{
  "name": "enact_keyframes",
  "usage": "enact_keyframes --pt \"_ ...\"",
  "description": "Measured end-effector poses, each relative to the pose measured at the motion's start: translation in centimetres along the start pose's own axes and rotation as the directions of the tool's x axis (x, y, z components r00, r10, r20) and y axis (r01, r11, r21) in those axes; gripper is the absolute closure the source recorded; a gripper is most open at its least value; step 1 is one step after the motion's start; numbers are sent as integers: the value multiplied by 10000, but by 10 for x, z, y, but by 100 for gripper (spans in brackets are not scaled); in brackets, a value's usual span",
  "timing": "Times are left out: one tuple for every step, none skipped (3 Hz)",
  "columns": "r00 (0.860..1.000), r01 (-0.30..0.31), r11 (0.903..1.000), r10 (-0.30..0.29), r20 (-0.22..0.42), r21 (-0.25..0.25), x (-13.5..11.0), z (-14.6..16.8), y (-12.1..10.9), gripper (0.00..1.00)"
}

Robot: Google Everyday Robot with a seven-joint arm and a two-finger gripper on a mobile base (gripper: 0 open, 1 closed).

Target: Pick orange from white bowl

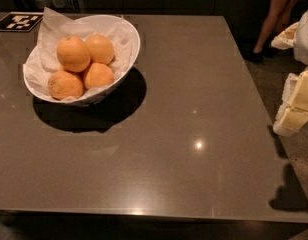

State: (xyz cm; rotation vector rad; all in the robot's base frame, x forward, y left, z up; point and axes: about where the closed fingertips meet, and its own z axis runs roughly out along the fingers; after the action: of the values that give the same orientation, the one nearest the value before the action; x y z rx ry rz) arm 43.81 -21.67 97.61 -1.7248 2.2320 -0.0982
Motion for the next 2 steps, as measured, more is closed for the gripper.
enact_keyframes --pt "10000 0 10000 0 0 0 0 0 0 0" --pt "9999 135 9999 -134 69 -24 -9 -3 -5 0"
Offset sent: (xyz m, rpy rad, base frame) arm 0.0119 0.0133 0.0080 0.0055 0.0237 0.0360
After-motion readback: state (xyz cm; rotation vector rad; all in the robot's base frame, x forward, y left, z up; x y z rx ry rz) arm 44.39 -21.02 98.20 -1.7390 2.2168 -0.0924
